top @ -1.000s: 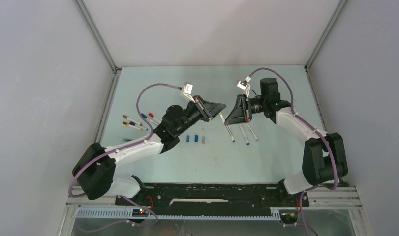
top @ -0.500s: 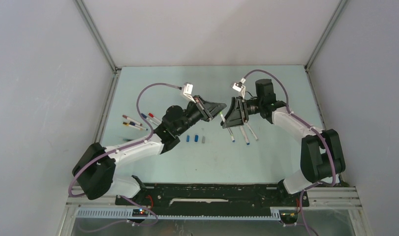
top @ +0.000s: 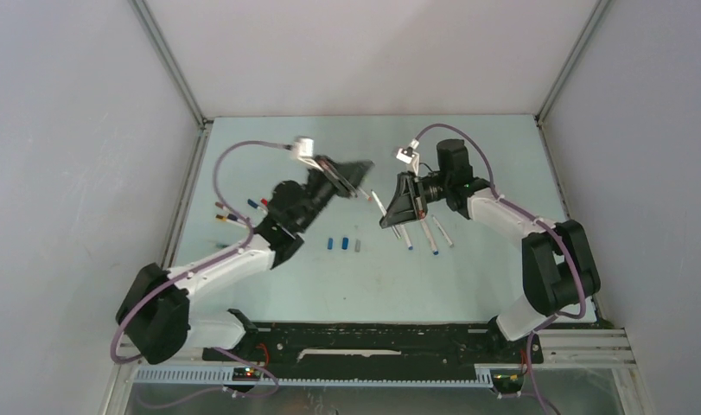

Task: Open the pen caps
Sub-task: Place the pen cap at the center of the board, then place the pen at the center of the board.

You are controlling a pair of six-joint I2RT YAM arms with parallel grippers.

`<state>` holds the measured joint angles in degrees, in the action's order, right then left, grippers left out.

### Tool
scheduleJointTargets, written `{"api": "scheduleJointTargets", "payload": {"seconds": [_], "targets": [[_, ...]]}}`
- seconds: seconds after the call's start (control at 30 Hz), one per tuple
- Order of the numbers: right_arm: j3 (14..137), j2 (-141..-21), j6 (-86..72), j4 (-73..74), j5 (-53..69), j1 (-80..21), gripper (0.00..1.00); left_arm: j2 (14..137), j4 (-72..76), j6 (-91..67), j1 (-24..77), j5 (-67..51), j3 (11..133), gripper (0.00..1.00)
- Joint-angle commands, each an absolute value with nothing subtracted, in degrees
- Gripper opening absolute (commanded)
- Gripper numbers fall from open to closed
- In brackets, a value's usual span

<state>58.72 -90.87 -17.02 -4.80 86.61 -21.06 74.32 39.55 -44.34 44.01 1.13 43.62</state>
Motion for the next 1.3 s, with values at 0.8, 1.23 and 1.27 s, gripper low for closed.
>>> {"api": "scheduleJointTargets", "payload": {"seconds": [0.8, 1.23, 1.27], "targets": [[67.9, -92.3, 14.7, 31.4, 18.8, -10.1, 0.0, 59.2, 11.4, -42.6, 29.6, -2.0, 37.6, 0.0], [70.5, -102.2, 17.0, 38.0, 13.3, -5.6, 0.02, 75.2, 0.5, -42.3, 42.2, 7.7, 44.8, 0.0], [70.6, -102.5, 17.1, 38.2, 13.6, -5.1, 0.02, 76.9, 0.4, -42.3, 43.0, 8.0, 45.9, 0.0]]}}
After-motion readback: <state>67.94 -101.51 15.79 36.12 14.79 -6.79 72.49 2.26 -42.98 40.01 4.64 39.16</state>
